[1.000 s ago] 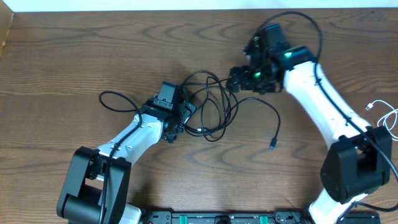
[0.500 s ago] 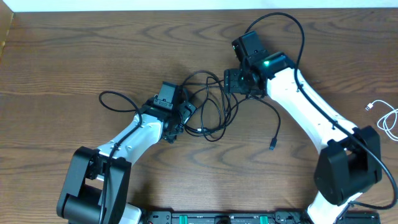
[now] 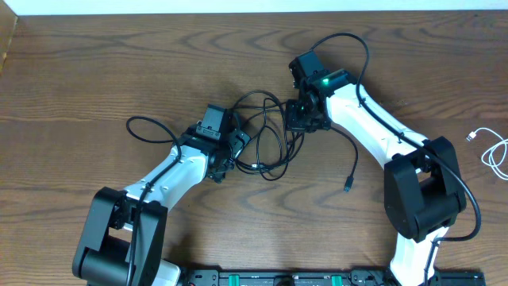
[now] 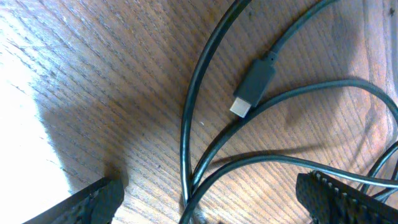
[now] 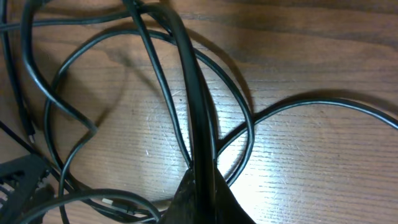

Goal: Untangle cables

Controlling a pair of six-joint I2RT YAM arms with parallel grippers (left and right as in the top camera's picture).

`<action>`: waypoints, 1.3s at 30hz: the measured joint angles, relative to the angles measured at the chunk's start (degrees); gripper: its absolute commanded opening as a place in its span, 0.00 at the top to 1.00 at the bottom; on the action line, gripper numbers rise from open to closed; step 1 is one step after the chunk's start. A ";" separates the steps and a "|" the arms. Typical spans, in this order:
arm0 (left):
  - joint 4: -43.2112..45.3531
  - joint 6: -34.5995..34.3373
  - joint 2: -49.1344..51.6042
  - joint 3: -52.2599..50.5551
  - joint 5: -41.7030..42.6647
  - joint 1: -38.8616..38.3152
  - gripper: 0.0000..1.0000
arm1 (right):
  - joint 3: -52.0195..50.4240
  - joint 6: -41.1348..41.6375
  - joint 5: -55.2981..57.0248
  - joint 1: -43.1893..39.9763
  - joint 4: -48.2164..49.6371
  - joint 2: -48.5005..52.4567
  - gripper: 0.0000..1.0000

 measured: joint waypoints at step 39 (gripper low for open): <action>0.00 0.00 0.00 0.00 0.00 0.00 0.05 | 4.07 -12.13 3.78 -11.08 -6.32 -9.81 0.01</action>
